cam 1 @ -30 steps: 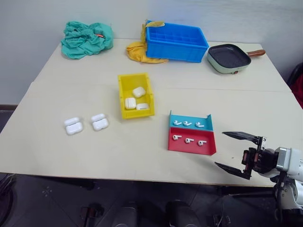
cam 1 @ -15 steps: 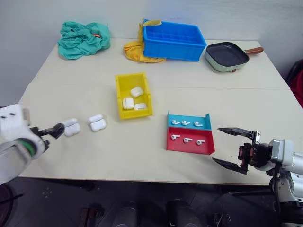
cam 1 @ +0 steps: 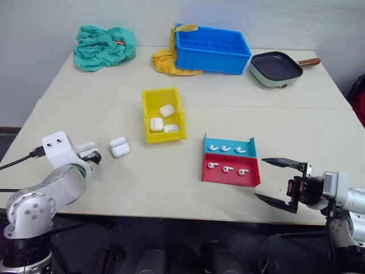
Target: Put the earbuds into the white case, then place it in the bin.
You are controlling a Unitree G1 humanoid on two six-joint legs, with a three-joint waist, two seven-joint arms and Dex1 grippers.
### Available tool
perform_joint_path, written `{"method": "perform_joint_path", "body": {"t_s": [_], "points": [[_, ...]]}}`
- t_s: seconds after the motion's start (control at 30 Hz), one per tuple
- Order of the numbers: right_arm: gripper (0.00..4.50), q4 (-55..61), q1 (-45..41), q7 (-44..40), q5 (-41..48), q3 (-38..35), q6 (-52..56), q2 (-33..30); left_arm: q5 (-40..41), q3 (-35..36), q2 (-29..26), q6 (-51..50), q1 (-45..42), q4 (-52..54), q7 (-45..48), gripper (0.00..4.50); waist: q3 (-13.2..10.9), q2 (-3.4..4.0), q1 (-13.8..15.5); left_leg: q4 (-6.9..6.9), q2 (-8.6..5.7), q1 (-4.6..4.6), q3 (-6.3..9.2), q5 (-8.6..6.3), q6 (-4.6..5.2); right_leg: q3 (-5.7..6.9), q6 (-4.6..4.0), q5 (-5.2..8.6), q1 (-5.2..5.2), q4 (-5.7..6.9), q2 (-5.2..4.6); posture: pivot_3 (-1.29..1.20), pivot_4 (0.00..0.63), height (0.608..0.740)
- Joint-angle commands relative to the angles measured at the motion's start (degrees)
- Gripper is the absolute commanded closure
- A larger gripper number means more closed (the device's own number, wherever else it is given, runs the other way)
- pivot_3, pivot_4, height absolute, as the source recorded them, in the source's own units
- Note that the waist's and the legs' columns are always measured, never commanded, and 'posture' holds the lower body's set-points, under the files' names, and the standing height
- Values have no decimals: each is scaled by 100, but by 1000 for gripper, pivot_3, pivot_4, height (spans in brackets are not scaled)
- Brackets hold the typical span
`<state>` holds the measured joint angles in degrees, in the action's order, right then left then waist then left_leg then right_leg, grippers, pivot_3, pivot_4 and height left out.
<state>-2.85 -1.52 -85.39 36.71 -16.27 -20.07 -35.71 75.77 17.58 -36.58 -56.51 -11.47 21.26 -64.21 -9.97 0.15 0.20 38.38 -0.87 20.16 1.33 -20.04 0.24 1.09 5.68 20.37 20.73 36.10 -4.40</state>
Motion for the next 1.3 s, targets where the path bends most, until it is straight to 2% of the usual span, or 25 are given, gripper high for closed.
{"method": "perform_joint_path", "body": {"t_s": [0.03, 0.57, 1.17, 1.2, 1.3], "points": [[0, 128, 97, -33, 162, -196, -88, -31, -482, -62, 94, -12, -231, -93, 216, 31, 0, 0, 8, 0, 0, 0, 0, 0, 0, 0, 0, 0, 0, 0, 0, 0, 150, 740], [0, 621, 434, 261, 173, -196, -59, 9, -2280, 26, 930, -434, -1036, -869, 1105, 31, 0, -1, 31, 22, -1, 3, 0, 0, -1, 1, 3, -1, 9, 34, 0, 0, 150, 740], [0, 958, 396, 773, 51, -72, 75, -25, -3715, 411, 1574, -1042, -1275, -887, 2082, 31, 0, -1, 109, 40, -1, 2, 0, -1, -3, 0, 3, -1, 6, 45, 0, 0, 150, 740], [0, 967, 396, 793, 43, -66, 74, -22, -3805, 425, 1599, -1030, -1283, -881, 2155, 424, 0, -1, 111, 40, -1, 2, 0, -1, -3, 0, 3, -1, 6, 45, 0, 0, 150, 740], [0, 968, 405, 828, 25, -67, 61, -15, -4021, 475, 1656, -1148, -1306, -858, 2299, 1223, 0, -1, 96, 39, -1, 2, -1, -2, -4, 0, 3, -1, 7, 44, 0, 0, 150, 740]]}}
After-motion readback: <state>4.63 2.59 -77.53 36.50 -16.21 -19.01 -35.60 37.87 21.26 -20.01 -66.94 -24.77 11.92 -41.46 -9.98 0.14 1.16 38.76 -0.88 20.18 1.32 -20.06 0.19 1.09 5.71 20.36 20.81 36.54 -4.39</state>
